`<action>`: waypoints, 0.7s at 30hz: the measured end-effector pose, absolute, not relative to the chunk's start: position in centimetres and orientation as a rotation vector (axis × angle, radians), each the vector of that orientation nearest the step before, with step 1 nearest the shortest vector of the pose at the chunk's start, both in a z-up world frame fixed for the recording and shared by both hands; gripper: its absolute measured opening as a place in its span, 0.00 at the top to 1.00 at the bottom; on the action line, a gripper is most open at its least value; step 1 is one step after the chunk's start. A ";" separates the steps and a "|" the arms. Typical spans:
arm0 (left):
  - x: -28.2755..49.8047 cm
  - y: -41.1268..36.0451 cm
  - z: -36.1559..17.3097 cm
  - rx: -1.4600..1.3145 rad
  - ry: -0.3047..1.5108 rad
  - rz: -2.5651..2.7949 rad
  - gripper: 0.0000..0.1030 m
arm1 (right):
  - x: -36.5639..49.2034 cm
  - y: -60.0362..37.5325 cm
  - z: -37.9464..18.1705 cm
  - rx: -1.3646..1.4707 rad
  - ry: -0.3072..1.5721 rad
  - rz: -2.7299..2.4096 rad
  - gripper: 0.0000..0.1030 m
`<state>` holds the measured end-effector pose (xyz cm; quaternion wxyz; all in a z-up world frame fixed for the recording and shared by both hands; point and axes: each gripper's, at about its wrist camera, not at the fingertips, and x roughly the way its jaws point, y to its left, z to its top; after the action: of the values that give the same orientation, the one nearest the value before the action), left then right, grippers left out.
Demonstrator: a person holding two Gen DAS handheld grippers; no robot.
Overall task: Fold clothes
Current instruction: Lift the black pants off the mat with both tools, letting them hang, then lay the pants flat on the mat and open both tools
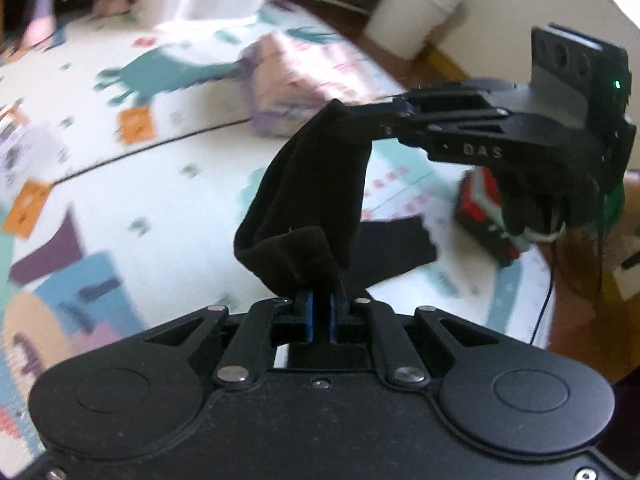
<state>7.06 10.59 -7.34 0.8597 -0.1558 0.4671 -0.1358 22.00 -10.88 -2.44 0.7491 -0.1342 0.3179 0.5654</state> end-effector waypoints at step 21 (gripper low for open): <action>5.6 20.1 -17.0 -0.344 1.156 0.038 0.95 | 22.3 6.1 -13.5 -0.388 0.823 1.291 0.87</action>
<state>5.58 20.10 -16.97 0.8234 -0.1618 0.5436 0.0179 22.26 6.07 -13.51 0.7040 -0.1744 0.3702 0.5805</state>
